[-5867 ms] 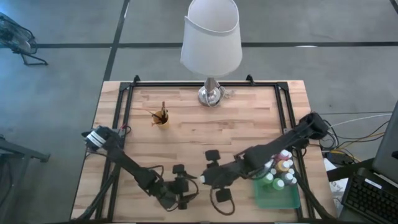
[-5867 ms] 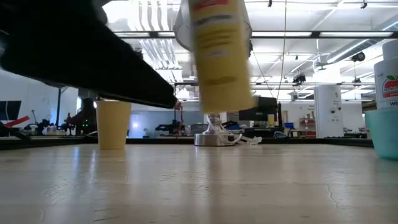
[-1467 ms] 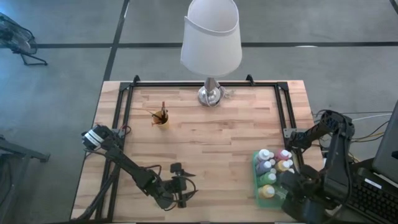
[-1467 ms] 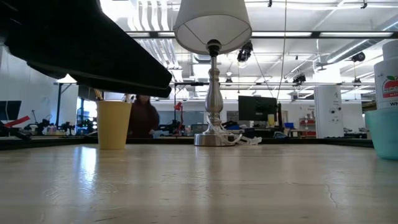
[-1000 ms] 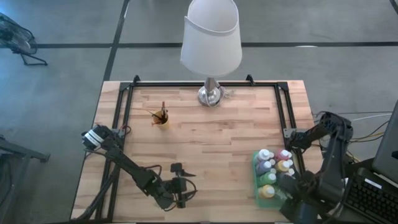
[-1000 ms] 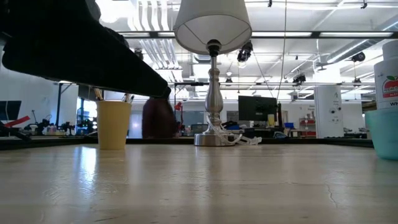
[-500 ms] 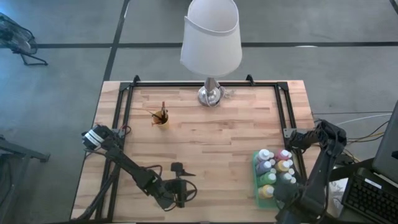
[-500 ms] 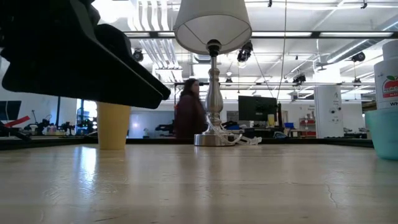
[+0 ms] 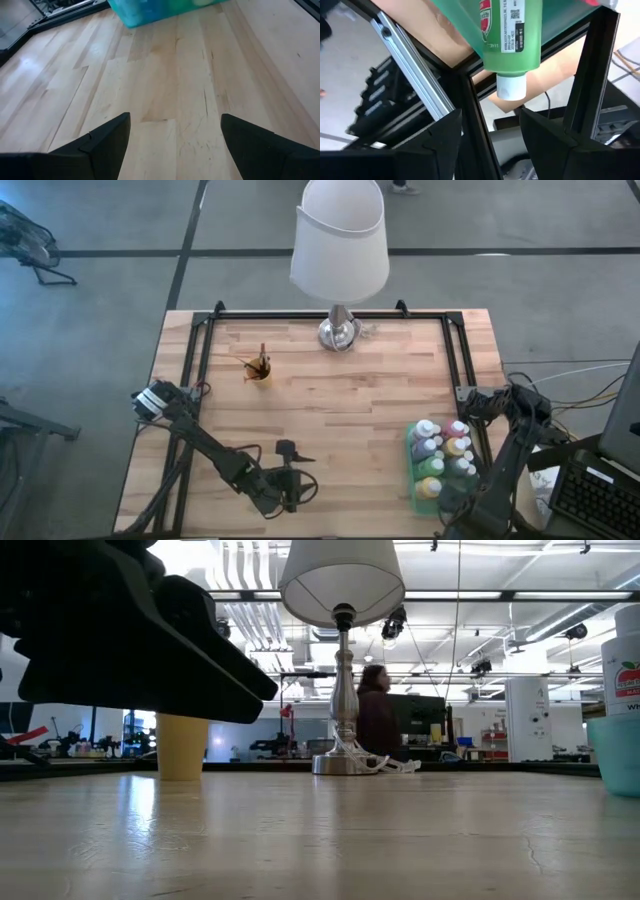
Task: Pick & Place Paint Supplies
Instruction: Adjust the green paint bottle
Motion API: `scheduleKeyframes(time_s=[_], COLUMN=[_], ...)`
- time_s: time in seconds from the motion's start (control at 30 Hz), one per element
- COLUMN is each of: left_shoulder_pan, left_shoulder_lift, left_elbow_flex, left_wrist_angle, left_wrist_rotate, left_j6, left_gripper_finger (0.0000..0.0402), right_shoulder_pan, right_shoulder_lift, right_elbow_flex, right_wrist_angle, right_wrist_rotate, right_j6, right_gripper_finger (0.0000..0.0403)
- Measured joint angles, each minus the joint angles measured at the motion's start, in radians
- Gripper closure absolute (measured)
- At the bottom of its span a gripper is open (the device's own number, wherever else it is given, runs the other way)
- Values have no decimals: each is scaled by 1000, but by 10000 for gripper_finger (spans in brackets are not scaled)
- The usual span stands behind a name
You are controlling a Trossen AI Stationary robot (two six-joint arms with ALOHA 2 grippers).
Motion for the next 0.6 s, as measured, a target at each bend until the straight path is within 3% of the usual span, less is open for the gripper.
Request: scheduleKeyframes(time_s=[0.6], left_shoulder_pan=[2], left_shoulder_lift=[0], left_elbow_flex=[0], left_wrist_angle=[0], left_wrist_rotate=[0], left_j6=[-3], left_gripper_finger=[87], right_shoulder_pan=[17], right_shoulder_lift=[5], right_elbow_flex=[-52], right_wrist_angle=[-2], right_wrist_rotate=[-13], right_j6=[-29], right_gripper_finger=[198])
